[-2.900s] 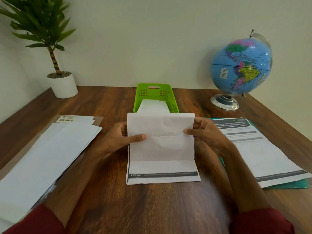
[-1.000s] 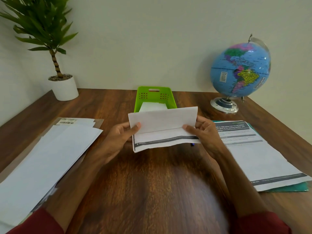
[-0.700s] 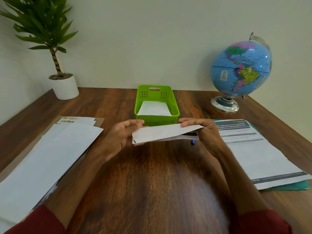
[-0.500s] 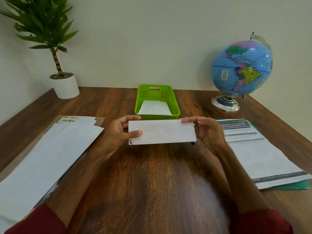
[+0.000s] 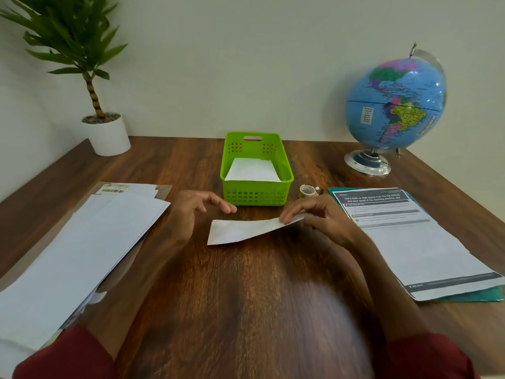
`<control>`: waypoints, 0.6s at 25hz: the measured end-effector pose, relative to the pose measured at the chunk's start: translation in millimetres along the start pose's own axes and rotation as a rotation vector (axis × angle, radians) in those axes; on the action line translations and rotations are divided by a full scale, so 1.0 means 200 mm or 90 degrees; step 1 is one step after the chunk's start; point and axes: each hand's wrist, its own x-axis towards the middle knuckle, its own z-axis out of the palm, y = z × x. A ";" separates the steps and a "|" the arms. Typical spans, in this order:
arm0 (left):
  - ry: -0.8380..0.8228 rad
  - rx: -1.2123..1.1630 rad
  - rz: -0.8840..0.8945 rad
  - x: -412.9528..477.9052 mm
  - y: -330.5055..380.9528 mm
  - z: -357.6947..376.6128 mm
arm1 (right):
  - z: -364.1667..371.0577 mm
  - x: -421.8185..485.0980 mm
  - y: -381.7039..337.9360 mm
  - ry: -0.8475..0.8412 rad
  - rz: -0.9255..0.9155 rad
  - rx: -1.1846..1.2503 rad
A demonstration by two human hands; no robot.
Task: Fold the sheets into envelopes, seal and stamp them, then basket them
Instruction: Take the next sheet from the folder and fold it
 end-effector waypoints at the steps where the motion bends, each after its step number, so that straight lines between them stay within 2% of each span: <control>1: -0.012 0.014 -0.015 0.00 -0.01 0.00 | 0.00 0.00 0.00 -0.032 0.022 0.006; 5: -0.005 0.145 -0.008 0.00 -0.04 0.00 | 0.03 0.00 0.01 0.008 0.103 0.013; 8: 0.040 0.261 0.018 -0.02 -0.03 0.03 | 0.06 0.00 0.01 0.062 0.109 -0.063; 11: 0.031 0.398 0.042 -0.04 -0.05 0.04 | 0.11 0.01 -0.03 0.084 0.091 -0.188; 15: 0.016 0.470 0.013 -0.04 -0.09 0.06 | 0.26 0.04 -0.10 0.065 -0.014 -0.324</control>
